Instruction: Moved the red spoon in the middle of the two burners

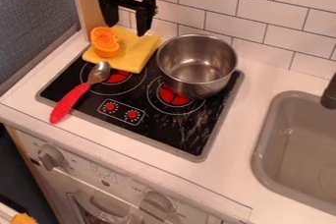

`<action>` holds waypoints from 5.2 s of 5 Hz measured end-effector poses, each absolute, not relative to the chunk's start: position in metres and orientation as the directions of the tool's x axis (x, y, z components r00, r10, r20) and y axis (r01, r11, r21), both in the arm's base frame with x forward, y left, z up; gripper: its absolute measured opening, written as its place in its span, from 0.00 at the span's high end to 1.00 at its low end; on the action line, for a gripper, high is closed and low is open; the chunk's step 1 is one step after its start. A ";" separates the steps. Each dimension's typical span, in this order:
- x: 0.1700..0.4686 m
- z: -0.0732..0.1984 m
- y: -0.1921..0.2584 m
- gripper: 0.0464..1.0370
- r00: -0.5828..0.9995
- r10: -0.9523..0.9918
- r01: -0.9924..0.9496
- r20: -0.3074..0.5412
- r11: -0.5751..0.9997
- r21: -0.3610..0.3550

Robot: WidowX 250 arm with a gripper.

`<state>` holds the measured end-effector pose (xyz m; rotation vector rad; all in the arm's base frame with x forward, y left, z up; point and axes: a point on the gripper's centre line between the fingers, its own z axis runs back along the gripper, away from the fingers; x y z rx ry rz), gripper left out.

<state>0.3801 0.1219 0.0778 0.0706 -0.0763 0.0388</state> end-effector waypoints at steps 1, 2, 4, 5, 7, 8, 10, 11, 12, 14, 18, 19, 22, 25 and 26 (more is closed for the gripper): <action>0.374 0.061 0.120 0.04 0.999 0.038 -0.040 0.033 0.998 0.057; 0.335 0.051 0.124 0.04 1.000 0.004 -0.004 -0.006 0.998 0.059; 0.274 0.047 0.147 0.04 1.000 -0.025 0.026 -0.012 0.997 0.074; 0.258 0.030 0.158 0.04 1.000 -0.013 0.015 -0.024 0.997 0.082; 0.261 0.005 0.163 0.08 0.998 -0.006 0.008 -0.058 0.999 0.048; 0.256 0.004 0.164 0.37 0.998 -0.003 0.006 -0.059 0.999 0.048; 0.244 0.008 0.155 0.66 0.999 -0.009 0.011 -0.042 0.999 0.047; 0.241 0.036 0.147 0.67 1.000 0.022 -0.023 0.013 0.999 0.047; 0.244 0.055 0.116 0.67 0.998 0.063 -0.063 -0.003 0.998 0.012; 0.249 0.020 0.067 0.67 0.987 0.091 -0.096 -0.132 0.995 -0.036; 0.259 0.009 0.026 0.67 0.992 -0.095 0.095 -0.078 0.995 -0.008; 0.266 0.008 0.031 0.67 0.991 -0.114 0.115 -0.071 0.993 0.003; 0.301 0.012 0.048 0.68 0.996 -0.070 0.069 -0.064 0.997 -0.023; 0.270 0.008 0.050 0.27 0.991 -0.093 0.096 -0.095 0.995 0.021; 0.268 0.034 0.052 0.04 0.993 -0.116 0.114 0.020 0.991 0.070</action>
